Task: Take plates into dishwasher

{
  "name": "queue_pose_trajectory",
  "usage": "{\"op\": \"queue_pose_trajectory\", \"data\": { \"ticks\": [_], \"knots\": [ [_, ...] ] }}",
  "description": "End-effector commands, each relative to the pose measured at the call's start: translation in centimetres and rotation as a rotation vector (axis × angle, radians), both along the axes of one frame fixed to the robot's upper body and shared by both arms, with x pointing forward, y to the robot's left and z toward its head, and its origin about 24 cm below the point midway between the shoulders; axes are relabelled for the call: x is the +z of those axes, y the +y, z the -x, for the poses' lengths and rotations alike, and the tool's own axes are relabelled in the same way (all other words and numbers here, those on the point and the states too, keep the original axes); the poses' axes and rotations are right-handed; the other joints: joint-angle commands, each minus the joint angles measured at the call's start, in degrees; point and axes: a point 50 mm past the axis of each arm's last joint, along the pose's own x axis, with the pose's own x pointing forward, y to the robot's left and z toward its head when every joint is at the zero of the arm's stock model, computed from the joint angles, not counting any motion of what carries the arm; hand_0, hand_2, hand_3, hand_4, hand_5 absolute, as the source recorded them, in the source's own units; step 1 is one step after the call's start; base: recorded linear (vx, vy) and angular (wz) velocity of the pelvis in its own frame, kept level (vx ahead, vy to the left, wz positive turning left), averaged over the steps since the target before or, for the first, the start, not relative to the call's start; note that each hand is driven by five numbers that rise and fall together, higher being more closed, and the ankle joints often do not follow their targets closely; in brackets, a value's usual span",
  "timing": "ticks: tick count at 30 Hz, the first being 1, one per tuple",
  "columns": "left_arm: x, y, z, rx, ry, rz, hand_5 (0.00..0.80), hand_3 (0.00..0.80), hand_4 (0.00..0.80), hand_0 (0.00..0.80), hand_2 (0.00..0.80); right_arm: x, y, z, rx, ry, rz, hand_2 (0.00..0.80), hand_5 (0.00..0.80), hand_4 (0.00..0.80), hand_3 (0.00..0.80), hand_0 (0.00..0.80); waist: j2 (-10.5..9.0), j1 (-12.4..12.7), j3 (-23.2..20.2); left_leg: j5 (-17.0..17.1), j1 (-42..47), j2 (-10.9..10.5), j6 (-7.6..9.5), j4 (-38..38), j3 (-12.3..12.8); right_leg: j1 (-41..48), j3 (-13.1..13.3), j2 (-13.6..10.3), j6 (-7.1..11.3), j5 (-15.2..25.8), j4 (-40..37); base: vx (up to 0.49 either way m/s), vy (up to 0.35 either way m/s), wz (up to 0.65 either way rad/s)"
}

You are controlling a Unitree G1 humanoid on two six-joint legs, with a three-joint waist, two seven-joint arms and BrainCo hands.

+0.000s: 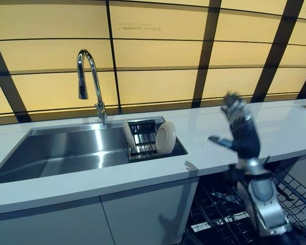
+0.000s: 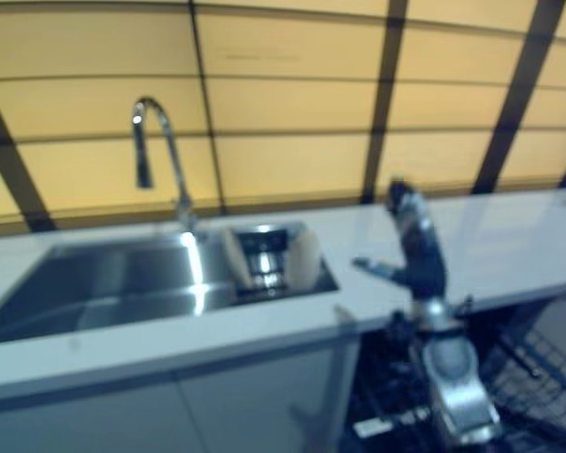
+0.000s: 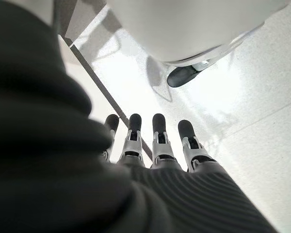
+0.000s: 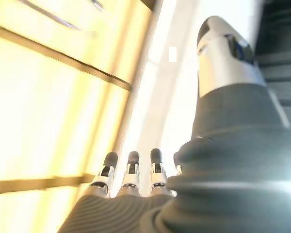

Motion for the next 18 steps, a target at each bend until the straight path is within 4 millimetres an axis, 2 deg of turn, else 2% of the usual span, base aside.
{"op": "queue_pose_trajectory", "data": {
  "ticks": [1,5,9,13,18],
  "knots": [
    [0.4,0.7,-2.1,-0.092,-0.009,-0.035,0.0,0.0,0.0,0.0,0.0,5.4,-1.4,0.9,-0.141,-0.212,-0.077,0.0,0.0,0.0,0.0,0.0,-1.99,2.4,-0.3,-7.0,0.7,-2.9,3.19,0.2,0.8,-3.1,-1.4,-2.6,4.15,1.7,0.0,0.08,0.129,0.0],
    [0.5,0.7,-2.4,-0.112,-0.002,-0.037,0.0,0.0,0.0,0.0,0.0,6.5,-2.4,-0.8,-0.168,-0.097,-0.123,0.0,0.0,0.0,0.0,0.0,-2.38,2.5,-0.5,-7.1,1.0,-3.5,3.65,0.2,0.9,-3.3,-1.0,-3.5,4.83,2.2,0.4,0.052,0.111,-0.01],
    [0.9,1.2,-3.3,-0.124,-0.019,-0.042,0.0,0.0,0.0,0.0,0.0,5.4,-3.7,-4.1,-0.155,0.161,-0.169,0.0,0.0,0.0,0.0,0.0,-2.74,2.5,0.2,-7.1,1.0,-4.2,4.89,0.7,0.7,-5.0,0.3,-4.9,5.74,2.1,4.0,0.018,0.118,-0.02],
    [1.2,1.8,-3.8,-0.135,-0.032,-0.054,0.0,0.0,0.0,0.0,0.0,4.9,-4.9,-6.2,-0.197,0.284,-0.205,0.0,0.0,0.0,0.0,0.0,-2.87,2.9,1.1,-7.4,-0.2,-4.7,5.94,3.1,-0.2,-6.9,1.8,-5.9,5.82,2.2,8.5,0.005,0.111,-0.09],
    [1.7,2.7,-4.8,-0.173,-0.03,-0.077,0.0,0.0,0.0,0.0,0.0,5.1,-6.6,-8.0,-0.31,0.39,-0.208,0.0,0.0,0.0,0.0,0.0,-2.45,3.7,2.0,-8.2,-2.0,-5.9,6.94,6.3,-2.6,-10.2,4.8,-8.0,4.8,7.6,16.6,0.013,0.136,-0.18]
  ]
}}
